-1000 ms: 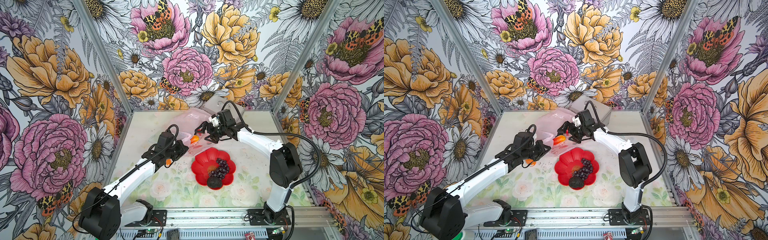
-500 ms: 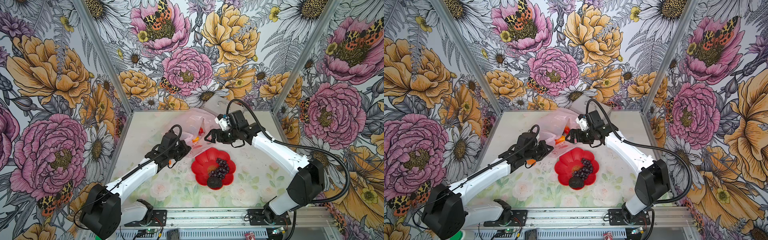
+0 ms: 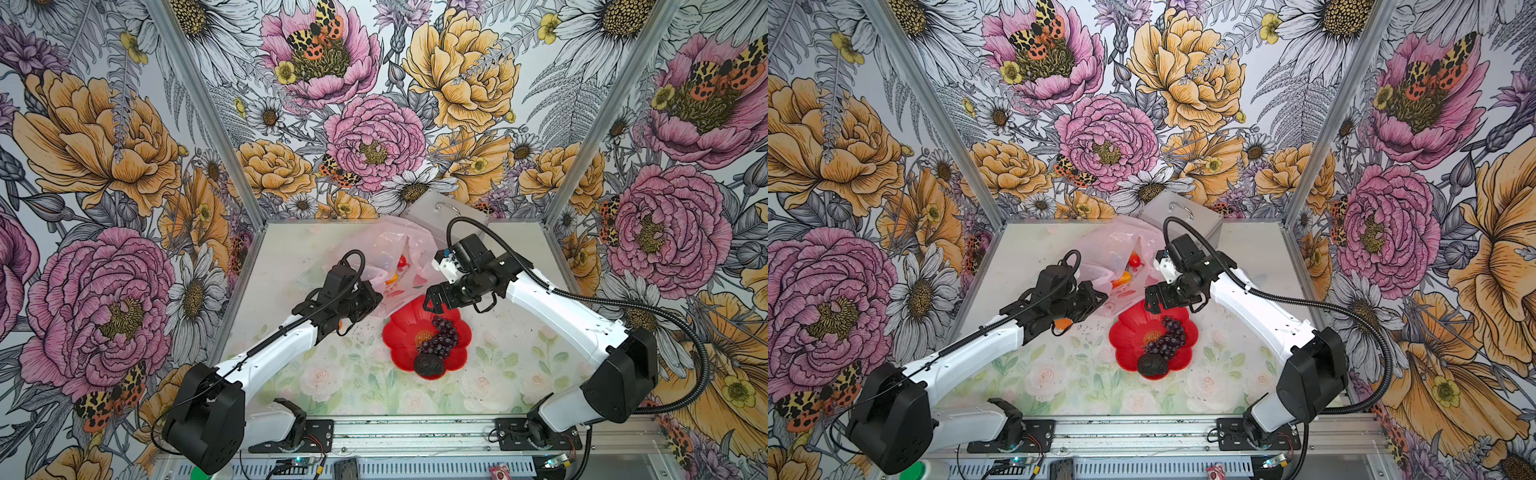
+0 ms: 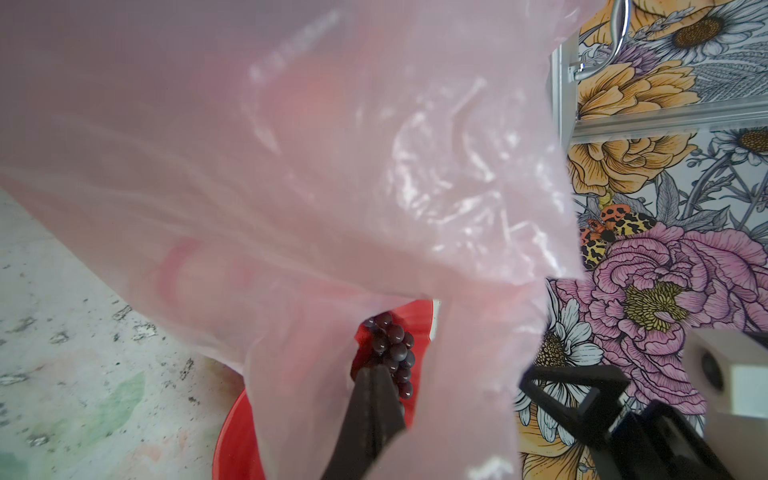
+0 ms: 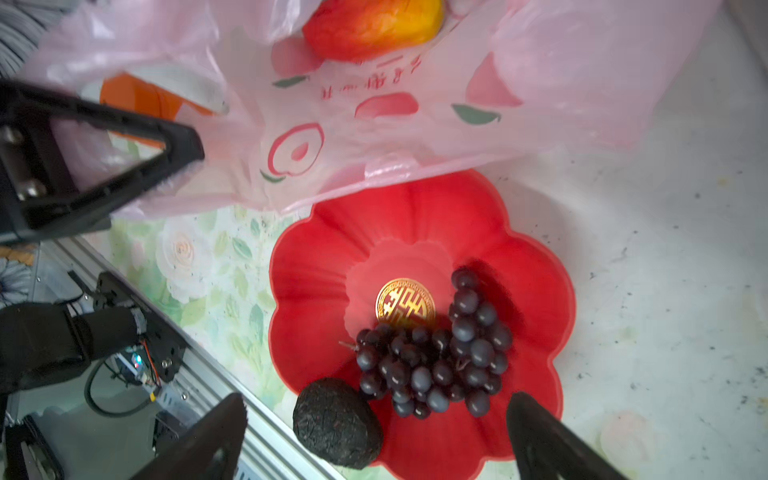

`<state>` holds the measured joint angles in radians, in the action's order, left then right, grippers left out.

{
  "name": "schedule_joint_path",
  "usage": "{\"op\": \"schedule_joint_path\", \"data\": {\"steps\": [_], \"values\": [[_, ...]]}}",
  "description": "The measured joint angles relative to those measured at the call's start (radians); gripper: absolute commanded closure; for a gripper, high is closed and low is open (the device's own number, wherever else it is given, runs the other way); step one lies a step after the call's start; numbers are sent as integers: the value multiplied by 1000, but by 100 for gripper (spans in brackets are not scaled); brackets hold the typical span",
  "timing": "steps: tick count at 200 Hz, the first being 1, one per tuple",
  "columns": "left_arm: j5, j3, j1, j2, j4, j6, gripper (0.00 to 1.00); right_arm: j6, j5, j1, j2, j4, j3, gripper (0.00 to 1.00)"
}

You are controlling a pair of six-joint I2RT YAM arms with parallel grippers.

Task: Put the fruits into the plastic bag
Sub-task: 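Withdraw the right gripper from the bag and move it over the plate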

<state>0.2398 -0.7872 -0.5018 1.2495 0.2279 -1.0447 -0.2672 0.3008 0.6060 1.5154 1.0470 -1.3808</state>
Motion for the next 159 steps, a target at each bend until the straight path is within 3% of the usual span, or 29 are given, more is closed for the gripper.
{"op": "schedule_joint_path", "data": {"steps": [43,159], "values": [[0,16,3,-39,0,0,100,54,6,108,30,70,23,2],[-1,64,3,-103,10,-4,100,143,13,258,135,101,84,9]]}}
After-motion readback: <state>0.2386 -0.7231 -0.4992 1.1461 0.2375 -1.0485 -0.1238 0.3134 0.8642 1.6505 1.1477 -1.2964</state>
